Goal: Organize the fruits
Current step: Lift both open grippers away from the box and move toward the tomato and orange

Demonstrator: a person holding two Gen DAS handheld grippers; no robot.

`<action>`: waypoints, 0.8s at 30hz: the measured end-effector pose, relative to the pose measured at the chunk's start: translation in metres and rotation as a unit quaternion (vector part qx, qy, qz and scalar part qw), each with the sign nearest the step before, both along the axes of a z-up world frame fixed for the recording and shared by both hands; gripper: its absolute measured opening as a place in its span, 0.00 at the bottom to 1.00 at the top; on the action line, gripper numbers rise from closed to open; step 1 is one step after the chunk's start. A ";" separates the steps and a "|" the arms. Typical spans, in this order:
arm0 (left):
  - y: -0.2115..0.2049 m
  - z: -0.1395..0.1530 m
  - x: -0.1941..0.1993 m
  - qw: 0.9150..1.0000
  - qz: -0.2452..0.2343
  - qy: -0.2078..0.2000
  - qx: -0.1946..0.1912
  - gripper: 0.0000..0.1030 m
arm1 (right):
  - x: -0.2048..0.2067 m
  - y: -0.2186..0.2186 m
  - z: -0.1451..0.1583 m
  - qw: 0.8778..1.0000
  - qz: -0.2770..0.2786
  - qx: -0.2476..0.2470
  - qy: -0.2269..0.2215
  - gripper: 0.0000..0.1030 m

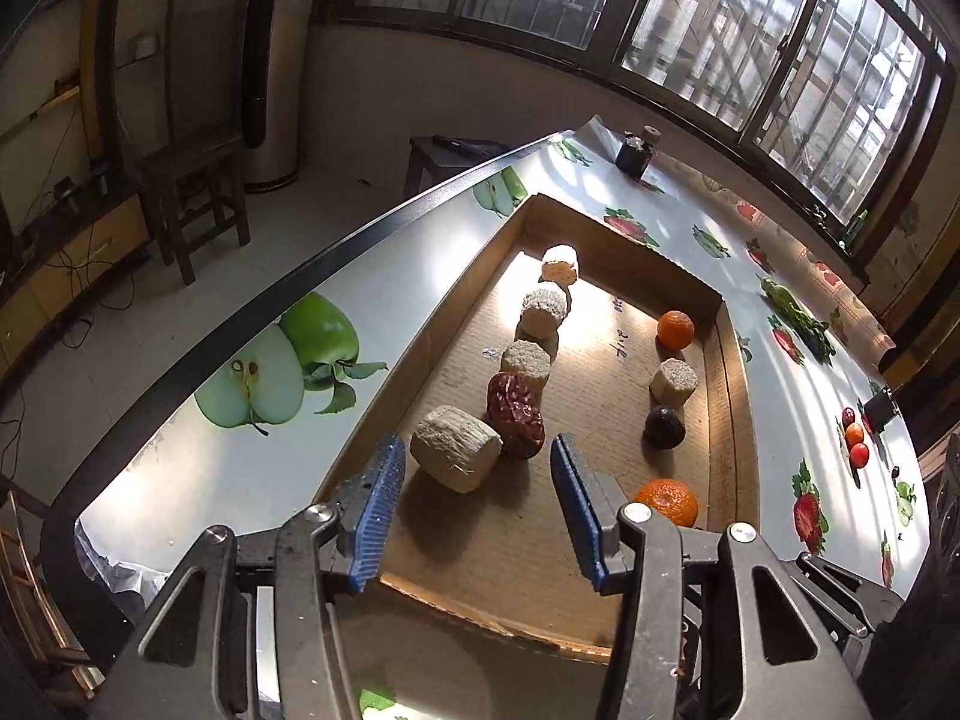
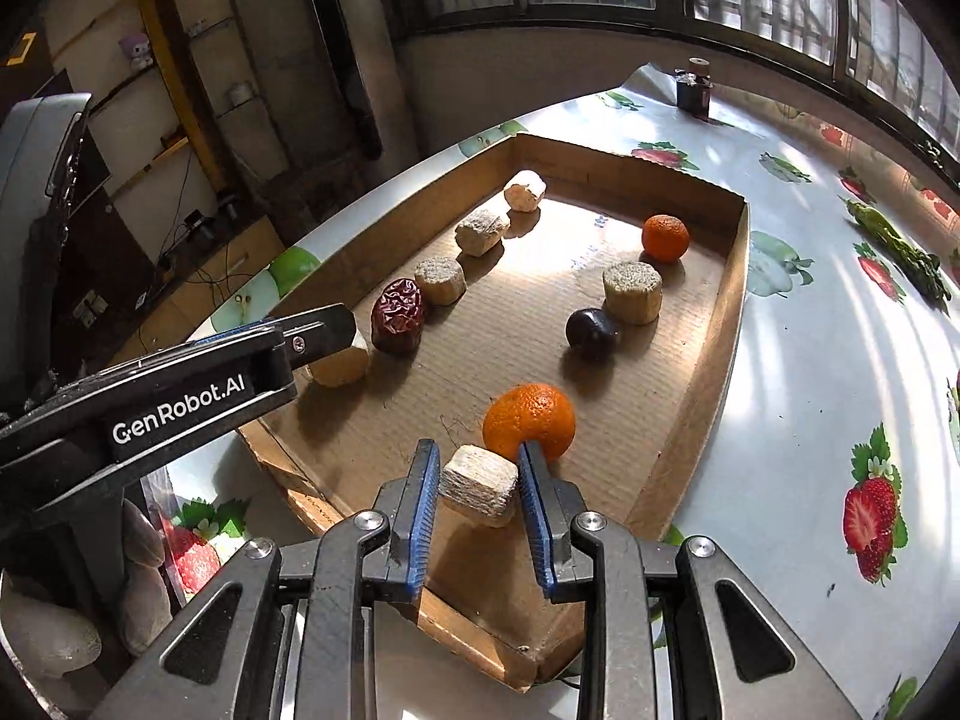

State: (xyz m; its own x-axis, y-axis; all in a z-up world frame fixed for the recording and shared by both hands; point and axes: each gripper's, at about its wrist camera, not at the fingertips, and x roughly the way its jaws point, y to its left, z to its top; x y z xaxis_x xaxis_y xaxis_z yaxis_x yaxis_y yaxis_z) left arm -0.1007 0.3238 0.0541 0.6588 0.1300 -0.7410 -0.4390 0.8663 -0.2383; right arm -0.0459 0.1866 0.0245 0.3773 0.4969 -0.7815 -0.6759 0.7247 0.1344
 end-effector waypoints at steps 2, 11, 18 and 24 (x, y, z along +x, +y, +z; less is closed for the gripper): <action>-0.003 0.006 -0.004 1.000 -0.001 -0.006 0.006 0.54 | -0.002 -0.003 0.001 1.000 -0.002 0.004 0.003 0.28; -0.036 0.029 -0.016 0.997 -0.013 -0.024 0.070 0.78 | -0.017 -0.048 0.031 0.997 -0.048 0.054 -0.026 0.34; -0.092 0.051 -0.022 0.988 -0.066 -0.048 0.132 0.84 | -0.026 -0.106 0.043 0.987 -0.124 0.095 -0.023 0.40; -0.129 0.057 -0.025 0.979 -0.092 -0.048 0.173 0.84 | -0.036 -0.148 0.045 0.979 -0.173 0.106 -0.025 0.41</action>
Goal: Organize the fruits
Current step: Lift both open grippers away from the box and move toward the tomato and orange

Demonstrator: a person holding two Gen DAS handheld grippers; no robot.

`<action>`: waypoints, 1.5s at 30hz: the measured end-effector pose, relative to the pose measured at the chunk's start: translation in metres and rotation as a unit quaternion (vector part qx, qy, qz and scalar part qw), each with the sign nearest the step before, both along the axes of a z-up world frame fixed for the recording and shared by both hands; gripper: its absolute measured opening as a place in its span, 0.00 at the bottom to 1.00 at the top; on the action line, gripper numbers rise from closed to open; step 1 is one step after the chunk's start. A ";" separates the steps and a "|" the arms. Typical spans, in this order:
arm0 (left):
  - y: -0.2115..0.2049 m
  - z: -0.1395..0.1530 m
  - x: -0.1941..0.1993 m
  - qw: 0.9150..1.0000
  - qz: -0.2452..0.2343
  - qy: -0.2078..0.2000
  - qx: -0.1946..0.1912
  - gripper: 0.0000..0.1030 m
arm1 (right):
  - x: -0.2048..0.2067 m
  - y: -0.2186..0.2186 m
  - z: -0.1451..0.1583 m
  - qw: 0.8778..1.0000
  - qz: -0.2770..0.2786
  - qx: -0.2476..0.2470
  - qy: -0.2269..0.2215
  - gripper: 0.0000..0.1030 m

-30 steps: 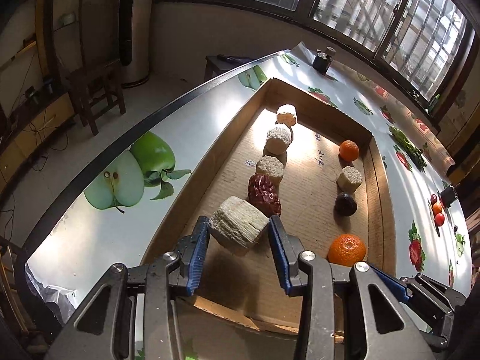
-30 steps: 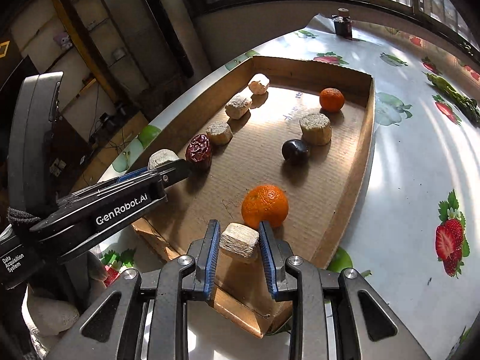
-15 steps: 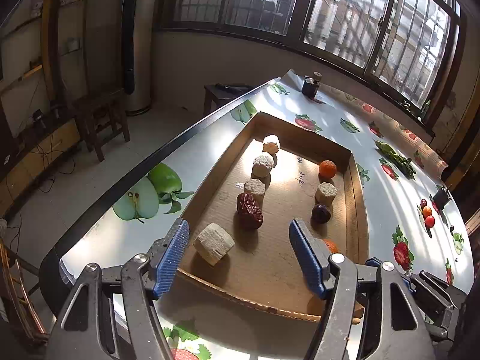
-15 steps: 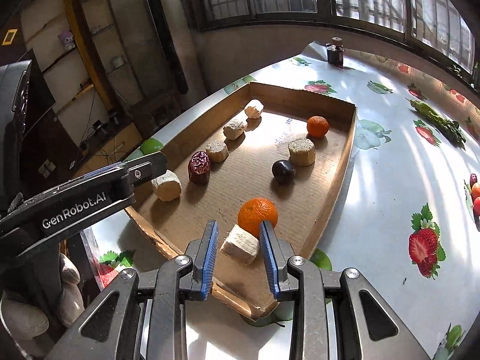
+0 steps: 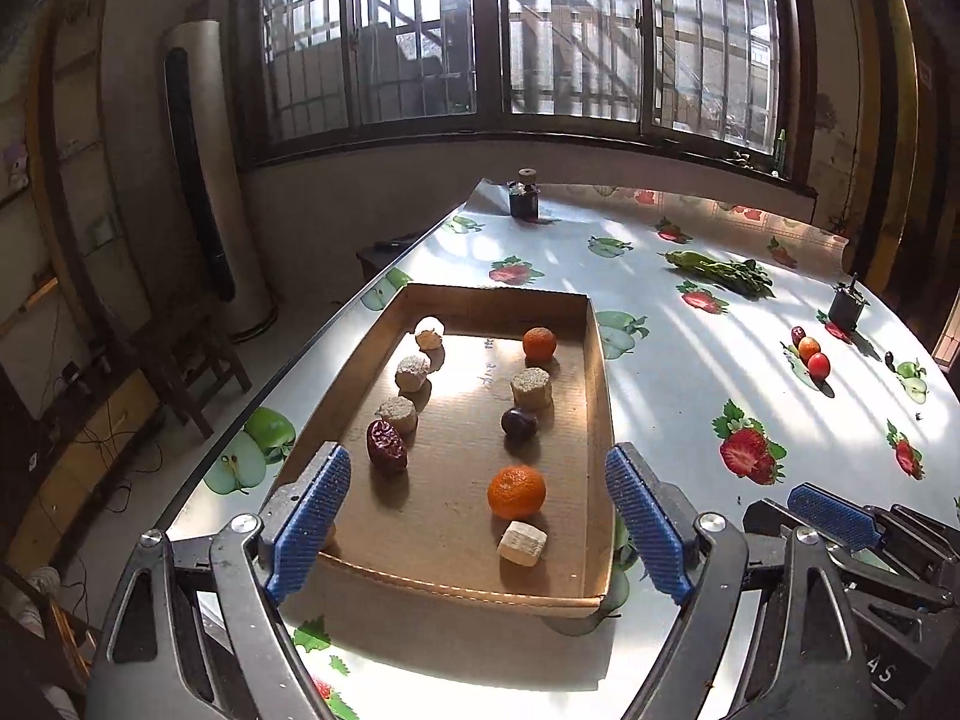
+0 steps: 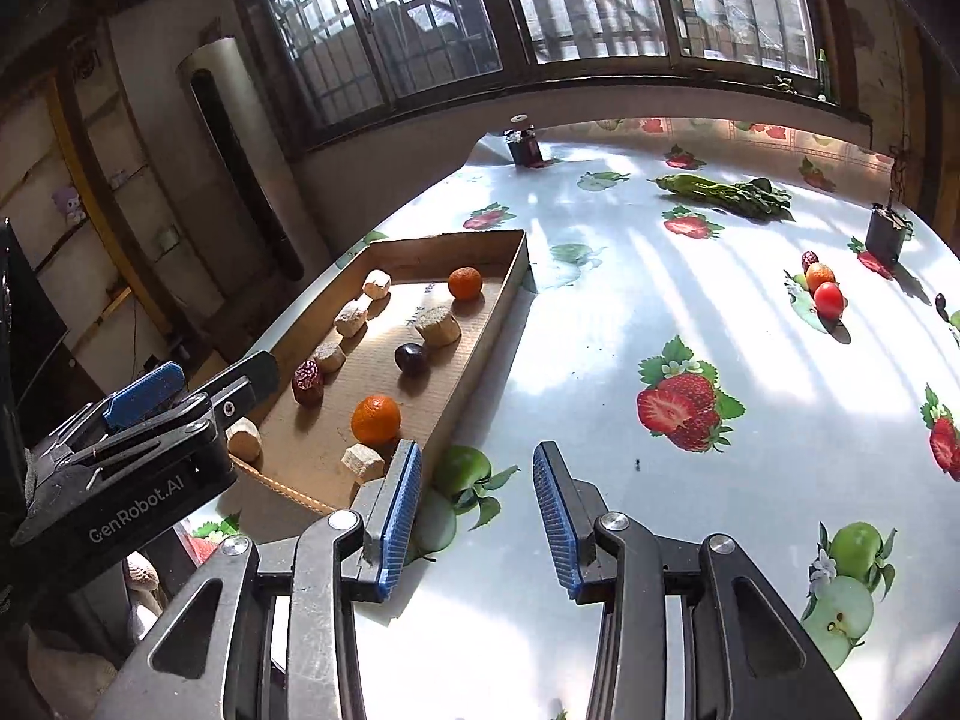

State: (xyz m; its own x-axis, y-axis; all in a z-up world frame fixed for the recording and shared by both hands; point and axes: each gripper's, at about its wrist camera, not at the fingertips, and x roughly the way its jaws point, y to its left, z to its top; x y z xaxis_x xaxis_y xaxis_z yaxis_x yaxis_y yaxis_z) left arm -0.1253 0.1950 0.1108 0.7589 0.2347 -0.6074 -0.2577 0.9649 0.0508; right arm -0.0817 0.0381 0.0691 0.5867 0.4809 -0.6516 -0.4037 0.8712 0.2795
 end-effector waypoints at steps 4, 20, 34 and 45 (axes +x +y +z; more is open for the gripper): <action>-0.012 0.003 -0.002 1.000 -0.008 0.000 0.006 0.84 | 0.001 -0.020 0.002 1.000 -0.017 0.017 0.007 0.41; -0.035 0.057 -0.047 0.998 -0.044 -0.049 -0.002 0.84 | -0.030 -0.076 0.038 0.996 -0.063 0.051 -0.022 0.41; -0.031 0.301 -0.120 0.975 -0.147 -0.168 0.014 0.84 | -0.108 -0.235 0.301 0.971 -0.182 0.058 -0.147 0.41; -0.034 0.361 -0.044 0.981 -0.082 -0.162 0.074 0.90 | -0.055 -0.277 0.430 0.944 -0.285 -0.040 -0.163 0.58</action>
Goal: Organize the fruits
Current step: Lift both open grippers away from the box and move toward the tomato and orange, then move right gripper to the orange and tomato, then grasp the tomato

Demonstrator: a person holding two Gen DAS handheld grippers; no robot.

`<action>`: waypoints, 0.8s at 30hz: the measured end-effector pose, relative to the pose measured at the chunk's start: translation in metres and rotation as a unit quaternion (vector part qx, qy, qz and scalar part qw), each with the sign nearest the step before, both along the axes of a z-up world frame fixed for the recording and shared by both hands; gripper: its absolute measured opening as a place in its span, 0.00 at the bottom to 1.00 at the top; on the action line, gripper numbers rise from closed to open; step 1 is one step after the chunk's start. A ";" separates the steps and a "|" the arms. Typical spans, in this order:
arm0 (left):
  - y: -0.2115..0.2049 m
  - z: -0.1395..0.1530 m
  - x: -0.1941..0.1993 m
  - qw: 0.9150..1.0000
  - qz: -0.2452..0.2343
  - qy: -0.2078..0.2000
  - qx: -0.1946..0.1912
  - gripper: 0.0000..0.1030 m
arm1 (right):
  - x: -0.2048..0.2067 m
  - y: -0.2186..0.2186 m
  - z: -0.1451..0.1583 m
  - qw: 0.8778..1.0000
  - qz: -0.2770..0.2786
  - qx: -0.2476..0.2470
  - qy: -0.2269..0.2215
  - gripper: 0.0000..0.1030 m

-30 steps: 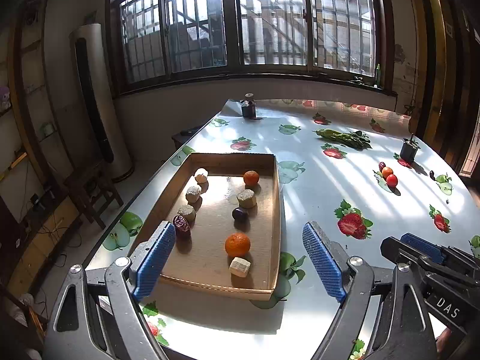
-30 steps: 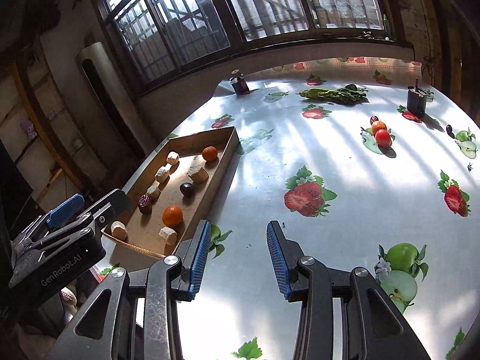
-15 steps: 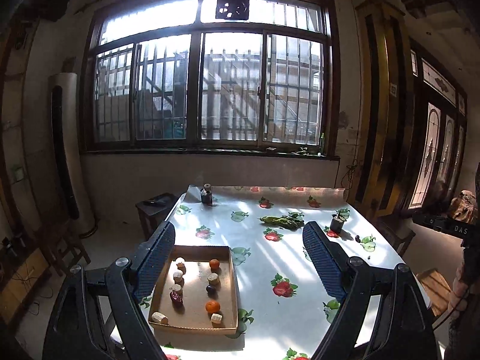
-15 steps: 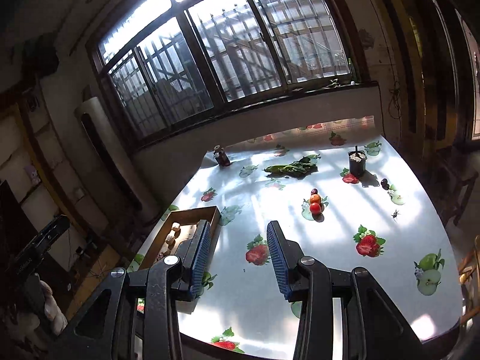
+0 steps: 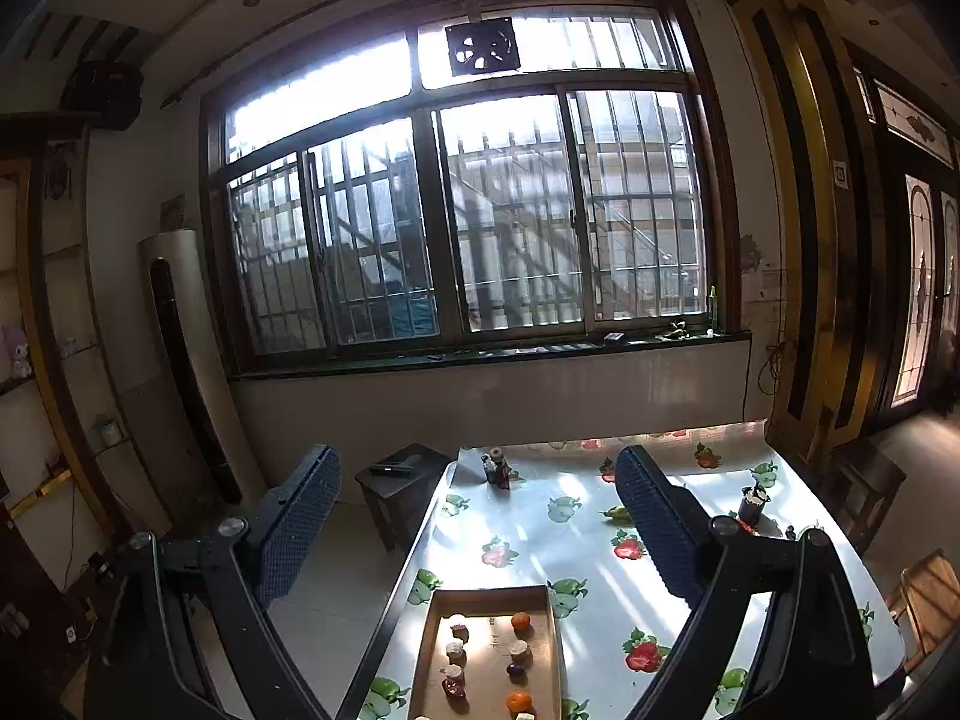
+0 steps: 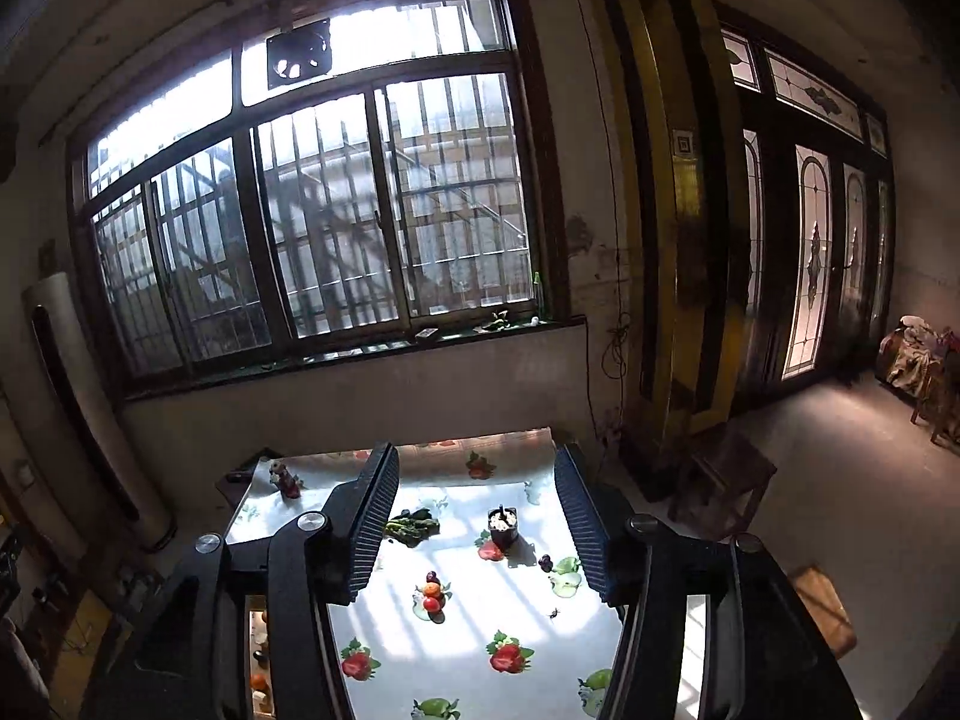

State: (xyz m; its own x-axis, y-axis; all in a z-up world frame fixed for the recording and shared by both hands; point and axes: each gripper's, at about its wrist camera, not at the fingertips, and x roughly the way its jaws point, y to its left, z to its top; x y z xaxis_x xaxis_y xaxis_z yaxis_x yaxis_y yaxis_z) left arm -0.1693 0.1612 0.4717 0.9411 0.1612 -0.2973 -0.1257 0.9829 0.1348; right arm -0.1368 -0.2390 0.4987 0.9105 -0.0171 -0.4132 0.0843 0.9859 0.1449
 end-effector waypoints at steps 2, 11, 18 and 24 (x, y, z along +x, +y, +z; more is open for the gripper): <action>-0.004 -0.028 0.025 1.000 -0.013 0.027 -0.007 0.91 | 0.029 -0.003 -0.037 0.999 0.027 0.024 0.031 0.60; -0.034 -0.203 0.158 0.976 -0.077 0.186 -0.081 0.90 | 0.190 0.015 -0.315 0.963 0.097 0.106 0.228 0.60; -0.040 -0.309 0.206 0.956 -0.077 0.260 -0.113 0.90 | 0.280 0.046 -0.434 0.947 0.112 0.116 0.280 0.59; -0.025 -0.352 0.226 0.947 -0.065 0.288 -0.127 0.90 | 0.339 0.067 -0.479 0.938 0.112 0.129 0.303 0.59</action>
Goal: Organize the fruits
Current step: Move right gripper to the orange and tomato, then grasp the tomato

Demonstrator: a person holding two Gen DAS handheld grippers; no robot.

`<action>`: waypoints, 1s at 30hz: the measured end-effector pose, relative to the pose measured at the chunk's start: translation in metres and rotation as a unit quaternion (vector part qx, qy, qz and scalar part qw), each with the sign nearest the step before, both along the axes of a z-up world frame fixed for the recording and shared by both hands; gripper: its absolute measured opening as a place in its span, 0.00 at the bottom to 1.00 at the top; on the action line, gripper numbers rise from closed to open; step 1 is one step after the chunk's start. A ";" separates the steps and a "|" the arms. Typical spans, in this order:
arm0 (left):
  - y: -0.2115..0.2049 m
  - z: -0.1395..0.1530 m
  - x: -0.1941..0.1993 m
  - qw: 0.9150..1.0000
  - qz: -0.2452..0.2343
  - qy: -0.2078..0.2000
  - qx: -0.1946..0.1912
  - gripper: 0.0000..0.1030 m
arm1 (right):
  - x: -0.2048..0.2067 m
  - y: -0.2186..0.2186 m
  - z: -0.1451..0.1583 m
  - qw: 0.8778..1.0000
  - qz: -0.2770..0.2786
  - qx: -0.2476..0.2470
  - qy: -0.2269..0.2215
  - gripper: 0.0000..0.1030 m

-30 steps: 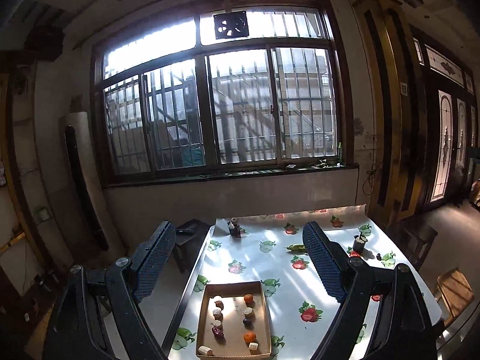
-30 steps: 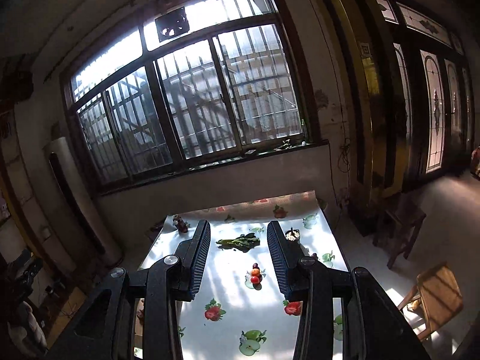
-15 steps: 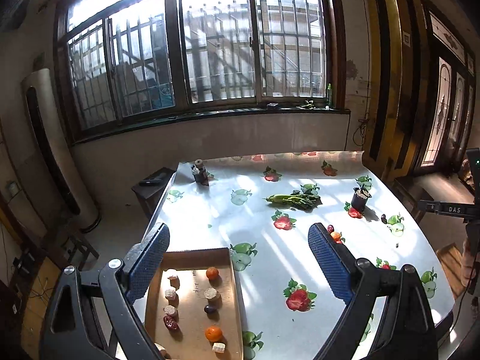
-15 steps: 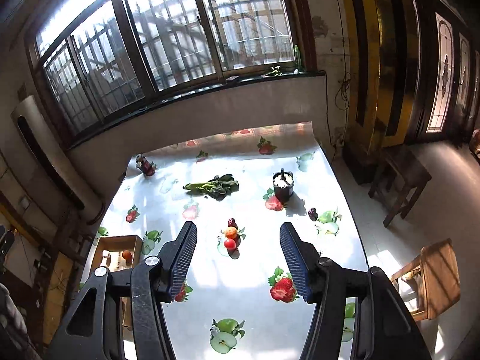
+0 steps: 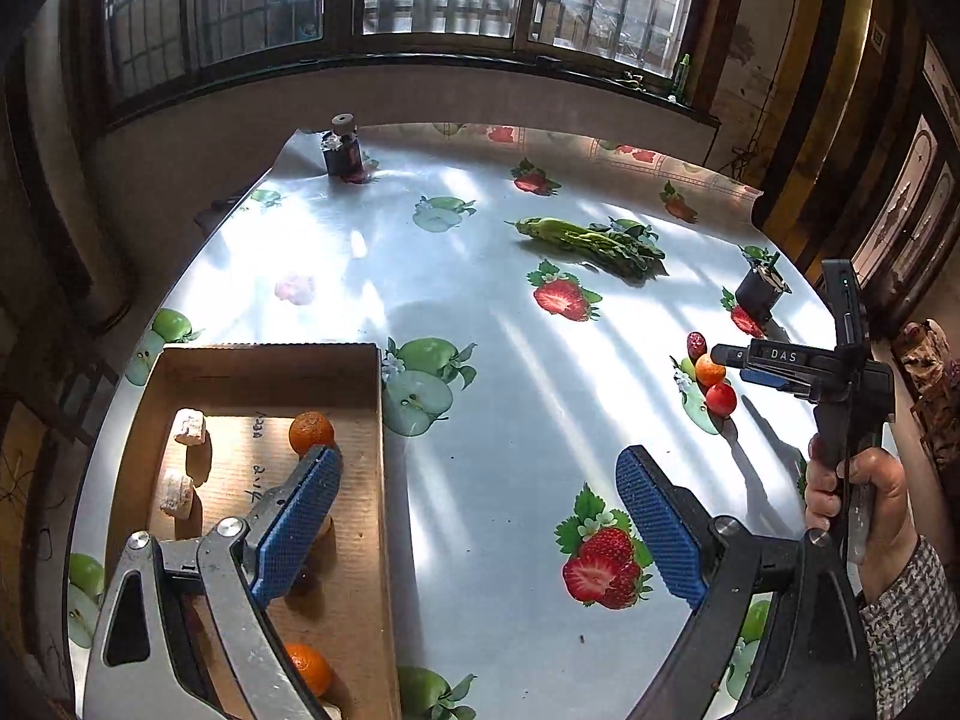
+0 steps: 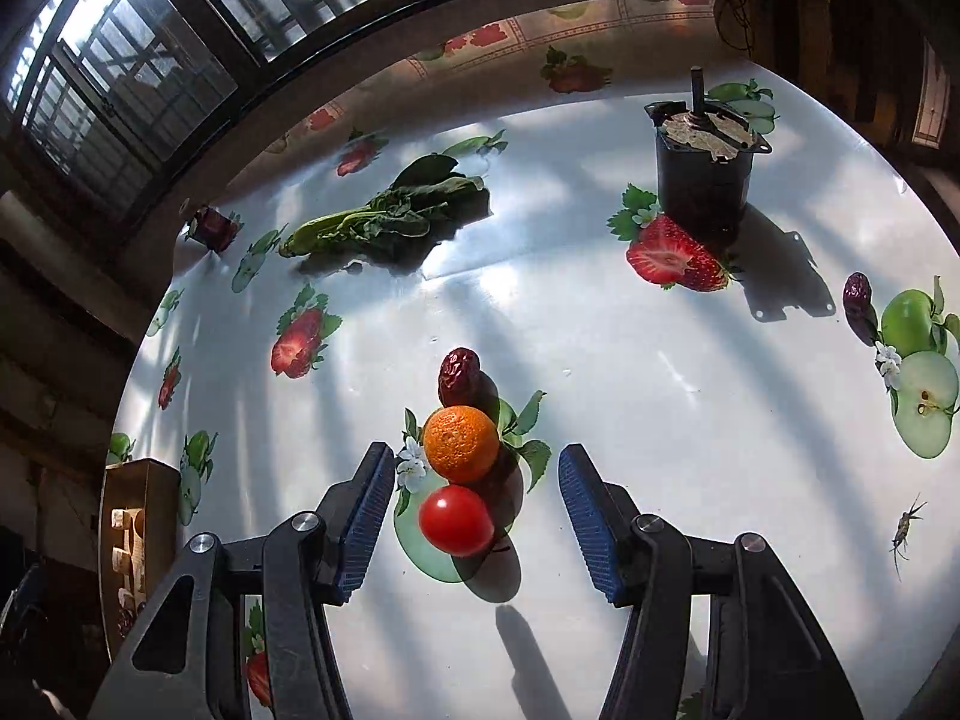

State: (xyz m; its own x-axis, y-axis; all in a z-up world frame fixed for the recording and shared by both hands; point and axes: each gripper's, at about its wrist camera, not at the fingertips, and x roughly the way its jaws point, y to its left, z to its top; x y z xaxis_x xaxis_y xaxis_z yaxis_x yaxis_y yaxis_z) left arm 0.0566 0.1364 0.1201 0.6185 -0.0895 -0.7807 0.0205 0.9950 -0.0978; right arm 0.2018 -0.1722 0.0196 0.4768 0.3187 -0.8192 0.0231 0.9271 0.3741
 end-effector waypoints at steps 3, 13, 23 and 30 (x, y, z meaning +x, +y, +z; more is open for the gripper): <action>0.006 -0.011 0.006 1.000 0.004 0.008 -0.005 0.90 | 0.011 0.015 -0.011 1.000 0.008 -0.009 0.008 0.58; 0.012 -0.030 0.004 0.999 0.004 0.029 -0.018 0.90 | -0.018 0.072 -0.007 0.993 0.117 0.011 0.017 0.33; -0.015 -0.049 -0.006 0.998 -0.017 0.050 -0.030 0.90 | -0.083 0.098 -0.017 0.980 0.191 0.034 0.038 0.34; -0.035 -0.066 -0.010 0.997 -0.041 0.061 -0.027 0.90 | -0.071 0.009 0.000 0.991 0.086 0.103 0.003 0.34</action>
State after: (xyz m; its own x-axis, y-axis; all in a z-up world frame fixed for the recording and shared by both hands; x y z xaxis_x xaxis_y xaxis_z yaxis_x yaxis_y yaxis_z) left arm 0.0465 0.1017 0.0543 0.5077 -0.1795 -0.8426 0.0868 0.9837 -0.1573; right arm 0.1304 -0.1632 0.0200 0.3957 0.5550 -0.7318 -0.1253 0.8219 0.5556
